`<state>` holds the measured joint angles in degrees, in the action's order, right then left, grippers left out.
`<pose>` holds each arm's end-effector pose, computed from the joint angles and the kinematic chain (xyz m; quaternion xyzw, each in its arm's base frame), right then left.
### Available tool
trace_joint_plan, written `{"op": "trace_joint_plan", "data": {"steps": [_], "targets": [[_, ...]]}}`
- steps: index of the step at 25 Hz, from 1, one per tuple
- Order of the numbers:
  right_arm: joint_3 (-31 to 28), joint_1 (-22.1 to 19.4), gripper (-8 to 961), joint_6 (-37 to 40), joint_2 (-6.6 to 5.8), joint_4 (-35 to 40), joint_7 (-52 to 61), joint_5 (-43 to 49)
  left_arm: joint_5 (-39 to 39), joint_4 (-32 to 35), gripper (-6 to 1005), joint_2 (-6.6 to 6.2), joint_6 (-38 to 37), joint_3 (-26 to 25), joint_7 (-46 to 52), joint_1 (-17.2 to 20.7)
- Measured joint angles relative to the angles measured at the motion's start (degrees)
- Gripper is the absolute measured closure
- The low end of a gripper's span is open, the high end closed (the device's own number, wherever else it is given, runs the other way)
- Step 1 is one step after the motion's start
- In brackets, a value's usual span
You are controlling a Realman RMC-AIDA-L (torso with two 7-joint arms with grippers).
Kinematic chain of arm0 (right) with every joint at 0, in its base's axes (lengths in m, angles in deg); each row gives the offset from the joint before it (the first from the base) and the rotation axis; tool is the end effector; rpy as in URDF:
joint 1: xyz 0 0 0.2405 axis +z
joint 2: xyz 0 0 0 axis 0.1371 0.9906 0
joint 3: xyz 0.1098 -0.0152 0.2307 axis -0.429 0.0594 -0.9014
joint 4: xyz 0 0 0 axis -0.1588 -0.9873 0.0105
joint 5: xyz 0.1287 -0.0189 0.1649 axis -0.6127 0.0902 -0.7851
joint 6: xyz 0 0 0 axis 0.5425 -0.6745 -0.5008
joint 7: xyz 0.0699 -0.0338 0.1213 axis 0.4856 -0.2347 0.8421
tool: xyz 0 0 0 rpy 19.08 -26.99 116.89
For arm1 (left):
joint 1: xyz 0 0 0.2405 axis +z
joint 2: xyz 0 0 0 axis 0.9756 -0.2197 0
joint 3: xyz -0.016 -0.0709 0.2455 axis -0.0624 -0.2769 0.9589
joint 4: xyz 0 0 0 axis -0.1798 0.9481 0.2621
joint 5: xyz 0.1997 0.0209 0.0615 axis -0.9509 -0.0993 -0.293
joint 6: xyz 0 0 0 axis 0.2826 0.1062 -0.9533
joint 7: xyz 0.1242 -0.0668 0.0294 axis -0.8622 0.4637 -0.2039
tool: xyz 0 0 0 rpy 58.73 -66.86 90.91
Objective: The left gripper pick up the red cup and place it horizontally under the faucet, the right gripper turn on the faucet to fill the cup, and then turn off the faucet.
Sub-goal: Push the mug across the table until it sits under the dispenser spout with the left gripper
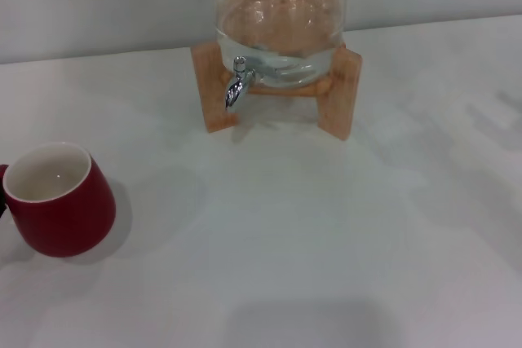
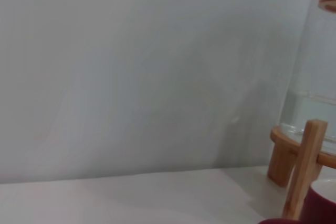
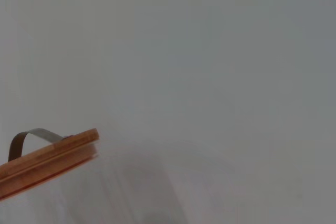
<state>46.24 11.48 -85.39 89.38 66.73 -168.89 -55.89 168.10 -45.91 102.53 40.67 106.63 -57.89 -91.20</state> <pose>0.3372 0.2799 0.1417 -0.7296 0.3381 0.4160 0.4246 -0.3570 0.2867 0.0292 -0.8240 -0.3077 -0.2863 0.3799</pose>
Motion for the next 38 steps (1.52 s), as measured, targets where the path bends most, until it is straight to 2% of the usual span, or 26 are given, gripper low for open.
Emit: {"op": "trace_joint_plan", "data": {"steps": [19, 31, 38], "targets": [[-0.1, 0.3, 173, 0.4, 0.00, -0.2, -0.1, 0.0, -3.2, 0.3, 857, 0.07, -4.3, 0.0, -2.1, -3.1], [-0.2, 1.1, 172, 0.5, 0.01, -1.1, -0.2, 0.0, -3.7, -1.9, 857, 0.07, -7.5, 0.1, -2.8, -8.0], [-0.2, 1.5, 173, 0.5, 0.01, -1.5, -0.3, 0.0, -3.7, -4.0, 858, 0.14, -9.1, 2.5, -2.8, -10.9]]}}
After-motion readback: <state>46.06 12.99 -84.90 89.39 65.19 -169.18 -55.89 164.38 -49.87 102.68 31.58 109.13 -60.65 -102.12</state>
